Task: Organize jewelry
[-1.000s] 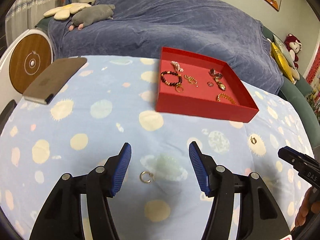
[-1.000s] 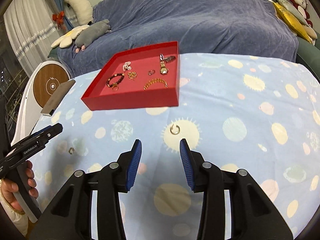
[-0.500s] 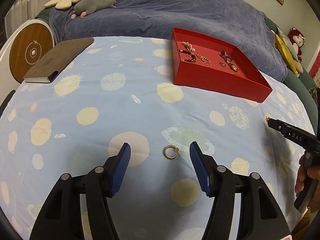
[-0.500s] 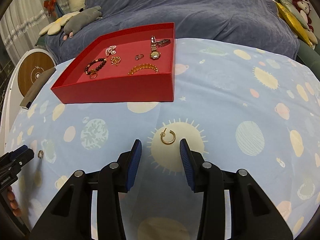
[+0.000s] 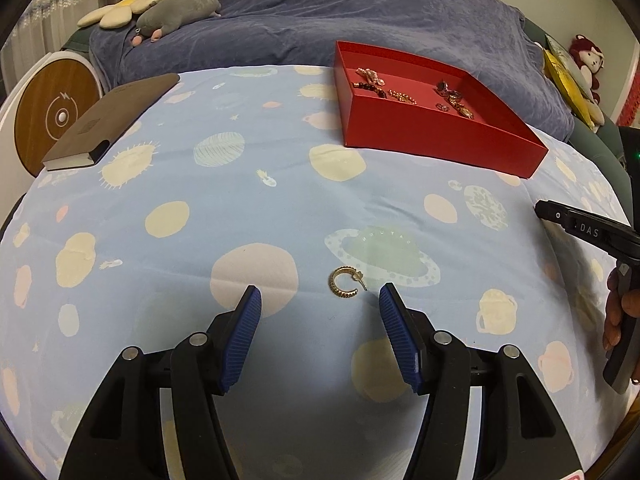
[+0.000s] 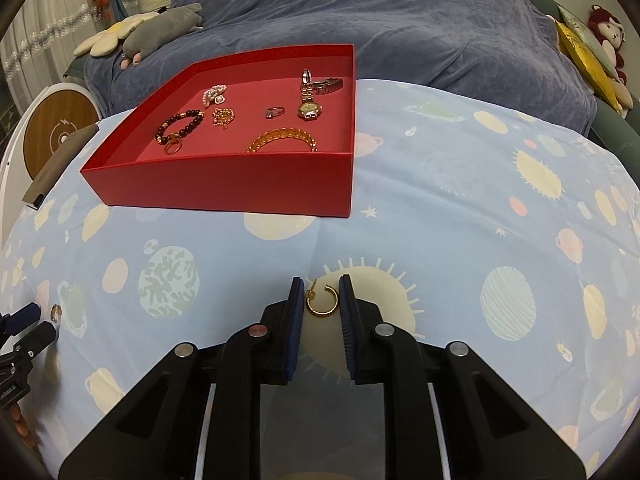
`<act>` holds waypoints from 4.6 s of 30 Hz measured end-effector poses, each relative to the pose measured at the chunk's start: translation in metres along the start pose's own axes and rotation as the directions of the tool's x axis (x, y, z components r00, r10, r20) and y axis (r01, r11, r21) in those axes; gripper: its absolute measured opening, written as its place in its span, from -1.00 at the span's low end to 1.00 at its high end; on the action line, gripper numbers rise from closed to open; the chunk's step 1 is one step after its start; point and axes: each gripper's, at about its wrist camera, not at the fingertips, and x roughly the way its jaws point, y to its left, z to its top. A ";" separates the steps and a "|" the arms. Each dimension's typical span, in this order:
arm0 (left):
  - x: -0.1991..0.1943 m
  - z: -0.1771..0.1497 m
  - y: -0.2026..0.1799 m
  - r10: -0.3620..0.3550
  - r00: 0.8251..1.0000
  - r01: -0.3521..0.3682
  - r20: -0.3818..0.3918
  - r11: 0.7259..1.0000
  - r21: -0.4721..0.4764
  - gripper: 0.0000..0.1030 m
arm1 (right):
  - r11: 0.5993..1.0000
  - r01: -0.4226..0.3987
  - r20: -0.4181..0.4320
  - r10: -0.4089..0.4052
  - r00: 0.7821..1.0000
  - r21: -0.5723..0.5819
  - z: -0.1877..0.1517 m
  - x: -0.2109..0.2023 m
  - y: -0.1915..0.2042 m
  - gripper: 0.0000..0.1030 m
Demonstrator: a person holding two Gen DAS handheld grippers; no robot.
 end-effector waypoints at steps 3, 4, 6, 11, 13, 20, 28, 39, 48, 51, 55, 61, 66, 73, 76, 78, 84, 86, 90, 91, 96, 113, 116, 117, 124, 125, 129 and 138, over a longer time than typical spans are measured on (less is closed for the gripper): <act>0.002 0.001 -0.002 0.009 1.000 -0.009 0.011 1.000 0.005 0.15 | 1.000 -0.015 -0.005 0.015 1.000 0.012 0.000 -0.001 0.000 -0.67; 0.003 0.001 -0.003 0.009 1.000 -0.009 0.012 1.000 0.008 0.15 | 1.000 -0.024 -0.007 0.024 1.000 0.017 0.000 -0.002 0.000 -0.67; 0.004 0.002 -0.005 0.022 1.000 -0.022 0.019 1.000 0.014 0.06 | 0.999 -0.042 -0.012 0.042 0.999 0.022 -0.002 -0.006 0.001 -0.67; 0.005 0.003 -0.010 0.033 0.999 -0.034 0.026 0.999 0.022 -0.22 | 0.997 -0.078 -0.023 0.078 0.997 0.013 -0.010 -0.019 0.008 -0.67; 0.006 0.003 -0.012 0.039 0.999 -0.040 0.027 0.999 0.026 -0.29 | 0.995 -0.095 -0.028 0.096 0.995 0.018 -0.013 -0.025 0.010 -0.67; 0.009 0.006 -0.022 0.065 0.997 -0.067 0.031 0.997 0.051 -0.67 | 0.992 -0.127 -0.033 0.126 0.991 -0.010 -0.021 -0.045 0.020 -0.67; 0.012 0.014 -0.026 0.060 0.998 -0.061 0.015 0.998 0.029 -0.68 | 0.987 -0.157 -0.030 0.156 0.987 -0.035 -0.029 -0.059 0.029 -0.67; 0.006 0.032 -0.046 0.033 0.999 -0.034 0.040 0.999 0.019 -0.68 | 0.985 -0.172 -0.007 0.172 0.985 -0.028 -0.025 -0.069 0.029 -0.67; -0.005 0.055 -0.071 -0.008 0.997 0.006 0.078 1.000 0.021 -0.67 | 0.985 -0.173 0.037 0.173 0.984 -0.011 -0.015 -0.081 0.025 -0.67; -0.009 0.067 -0.078 -0.019 0.996 0.017 0.093 1.000 0.021 -0.67 | 0.985 -0.172 0.060 0.172 0.983 0.005 -0.006 -0.086 0.020 -0.67; -0.012 0.091 -0.084 -0.047 0.993 0.045 0.110 0.999 0.016 -0.67 | 0.986 -0.164 0.098 0.162 0.982 0.016 0.013 -0.090 0.015 -0.67; -0.008 0.133 -0.093 -0.061 0.987 0.052 0.151 0.996 0.068 -0.67 | 0.988 -0.157 0.137 0.153 0.979 0.014 0.056 -0.079 0.012 -0.67; 0.017 0.172 -0.094 -0.066 0.986 0.056 0.156 0.996 0.068 -0.67 | 0.990 -0.141 0.145 0.140 0.980 -0.005 0.094 -0.052 0.013 -0.67; 0.066 0.205 -0.095 -0.077 0.990 0.072 0.122 0.997 0.041 -0.67 | 0.989 -0.148 0.116 0.146 0.982 0.008 0.129 0.001 0.018 -0.67; 0.087 0.207 -0.097 -0.074 0.993 0.071 0.095 0.997 0.038 -0.67 | 0.987 -0.159 0.088 0.157 0.984 0.025 0.137 0.024 0.017 -0.67; 0.097 0.209 -0.098 -0.072 0.993 0.069 0.089 0.997 0.040 -0.66 | 0.987 -0.156 0.083 0.153 0.985 0.025 0.140 0.035 0.016 -0.67; 0.114 0.214 -0.098 -0.080 0.994 0.077 0.072 0.996 0.046 -0.55 | 0.986 -0.167 0.063 0.165 0.984 0.027 0.144 0.054 0.015 -0.65; 0.114 0.215 -0.096 -0.074 0.995 0.071 0.073 0.997 0.037 -0.34 | 0.986 -0.166 0.065 0.165 0.984 0.021 0.145 0.054 0.016 -0.65; 0.106 0.216 -0.092 -0.066 0.994 0.065 0.088 0.998 0.014 -0.09 | 0.984 -0.173 0.093 0.168 0.981 0.043 0.144 0.039 0.011 -0.47; 0.102 0.215 -0.091 -0.066 0.994 0.065 0.091 0.998 0.010 -0.09 | 0.983 -0.176 0.104 0.170 0.980 0.049 0.143 0.032 0.010 -0.37; 0.063 0.203 -0.086 -0.062 0.990 0.060 0.123 0.998 0.018 -0.09 | 0.983 -0.171 0.138 0.161 0.977 0.061 0.130 -0.016 0.003 -0.30; -0.019 0.105 -0.081 -0.017 0.995 0.017 0.100 1.000 -0.002 -0.09 | 0.992 -0.092 0.119 0.082 0.989 0.081 0.028 -0.090 0.012 -0.10; -0.015 0.099 -0.085 -0.004 0.995 0.002 0.096 1.000 0.021 -0.09 | 0.994 -0.091 0.105 0.084 0.991 0.061 0.025 -0.085 0.021 0.11; -0.015 0.097 -0.087 0.004 0.995 -0.008 0.096 0.999 0.039 -0.09 | 0.995 -0.083 0.109 0.078 0.991 0.049 0.024 -0.086 0.023 0.12; -0.014 0.094 -0.089 0.018 0.993 -0.023 0.116 0.999 0.048 -0.02 | 1.000 -0.027 0.131 0.029 0.991 -0.016 0.019 -0.083 0.038 0.36; -0.014 0.094 -0.088 0.022 0.993 -0.028 0.112 0.998 0.049 -0.02 | 1.000 -0.021 0.131 0.023 0.991 -0.018 0.018 -0.083 0.039 0.36; -0.012 0.092 -0.087 0.021 0.995 -0.025 0.100 0.999 0.042 -0.02 | 1.000 -0.019 0.128 0.021 0.992 -0.015 0.015 -0.083 0.042 0.38; -0.013 0.088 -0.092 0.023 0.995 -0.028 0.098 0.998 0.057 -0.02 | 1.000 -0.006 0.135 0.008 0.991 -0.008 0.014 -0.084 0.042 0.46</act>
